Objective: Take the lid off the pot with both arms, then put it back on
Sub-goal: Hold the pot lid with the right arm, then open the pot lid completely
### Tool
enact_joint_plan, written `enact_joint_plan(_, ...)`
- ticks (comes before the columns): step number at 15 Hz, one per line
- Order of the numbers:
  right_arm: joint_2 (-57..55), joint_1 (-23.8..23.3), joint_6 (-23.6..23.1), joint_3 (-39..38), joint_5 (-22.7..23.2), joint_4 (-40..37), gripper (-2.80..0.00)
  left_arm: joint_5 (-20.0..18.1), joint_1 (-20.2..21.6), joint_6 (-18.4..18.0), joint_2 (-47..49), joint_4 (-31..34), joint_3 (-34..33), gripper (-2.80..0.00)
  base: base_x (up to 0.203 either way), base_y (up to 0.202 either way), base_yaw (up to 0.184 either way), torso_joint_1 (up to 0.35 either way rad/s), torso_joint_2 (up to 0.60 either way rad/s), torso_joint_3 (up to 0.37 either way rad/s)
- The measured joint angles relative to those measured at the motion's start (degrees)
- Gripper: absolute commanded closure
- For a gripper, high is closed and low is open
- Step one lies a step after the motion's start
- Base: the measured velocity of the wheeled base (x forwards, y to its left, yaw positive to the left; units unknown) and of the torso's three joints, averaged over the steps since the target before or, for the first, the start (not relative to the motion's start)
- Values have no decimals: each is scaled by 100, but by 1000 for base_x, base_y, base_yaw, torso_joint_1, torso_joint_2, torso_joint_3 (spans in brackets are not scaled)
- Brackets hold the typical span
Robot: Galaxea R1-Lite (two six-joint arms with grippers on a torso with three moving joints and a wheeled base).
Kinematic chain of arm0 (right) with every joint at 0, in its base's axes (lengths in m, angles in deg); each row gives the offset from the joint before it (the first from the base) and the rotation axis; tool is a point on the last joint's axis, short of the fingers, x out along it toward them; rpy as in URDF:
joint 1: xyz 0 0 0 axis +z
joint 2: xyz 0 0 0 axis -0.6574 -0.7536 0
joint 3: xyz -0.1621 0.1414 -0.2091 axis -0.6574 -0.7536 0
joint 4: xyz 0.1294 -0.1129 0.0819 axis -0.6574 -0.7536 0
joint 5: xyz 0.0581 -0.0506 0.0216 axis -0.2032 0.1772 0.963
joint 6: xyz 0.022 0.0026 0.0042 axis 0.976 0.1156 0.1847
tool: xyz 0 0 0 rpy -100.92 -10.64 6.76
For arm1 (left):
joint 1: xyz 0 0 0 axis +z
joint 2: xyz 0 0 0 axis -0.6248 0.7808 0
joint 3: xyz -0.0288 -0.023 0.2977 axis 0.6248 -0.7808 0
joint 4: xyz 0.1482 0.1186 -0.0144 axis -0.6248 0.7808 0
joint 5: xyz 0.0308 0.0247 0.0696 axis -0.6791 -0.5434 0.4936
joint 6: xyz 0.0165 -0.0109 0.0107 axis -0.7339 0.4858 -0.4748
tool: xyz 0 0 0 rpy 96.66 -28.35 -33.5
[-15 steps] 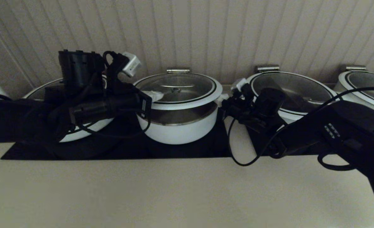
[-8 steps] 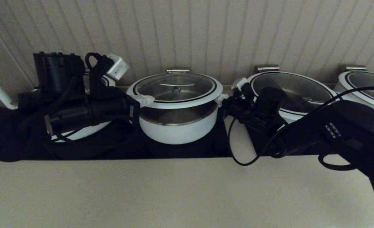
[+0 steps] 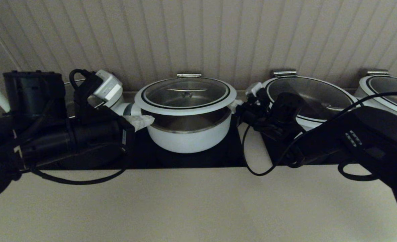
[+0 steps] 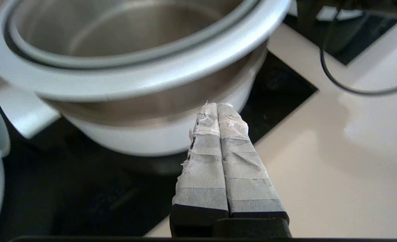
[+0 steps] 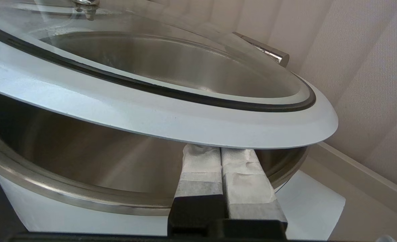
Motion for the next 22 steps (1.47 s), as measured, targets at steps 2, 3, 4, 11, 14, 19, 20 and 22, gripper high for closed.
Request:
enact_joint_plan(2, 0, 0, 1, 0, 0, -1, 0, -15, -17, -9, -134, -15, -256, 0, 0, 0, 0, 0, 0, 0)
enact_joint_plan(3, 0, 0, 1, 0, -1, 0, 0, -13, -52, -17, -178, -27, -394, 0, 0, 0, 0, 0, 0, 0)
enact_joint_plan(4, 0, 0, 1, 0, 0, -2, 0, -7, -113, -22, -203, -35, -519, 0, 0, 0, 0, 0, 0, 0)
enact_joint_plan(11, 2, 2, 1, 5, -1, 5, 0, 124, -290, -28, 404, -1215, -756, 0, 0, 0, 0, 0, 0, 0)
enact_joint_plan(14, 4, 5, 1, 8, -1, 13, 0, 219, -295, -17, 823, -1513, -696, 0, 0, 0, 0, 0, 0, 0)
enact_joint_plan(19, 35, 46, -7, 4, -1, 46, 0, 277, -288, -6, 1272, -1653, -233, 0, 0, 0, 0, 0, 0, 0)
enact_joint_plan(20, 46, 51, -7, -9, 0, 73, 0, 308, -284, -2, 1330, -1654, -108, 0, 0, 0, 0, 0, 0, 0)
enact_joint_plan(22, 57, 52, -7, -24, 0, 118, 0, 321, -284, 7, 1423, -1647, 108, 0, 0, 0, 0, 0, 0, 0)
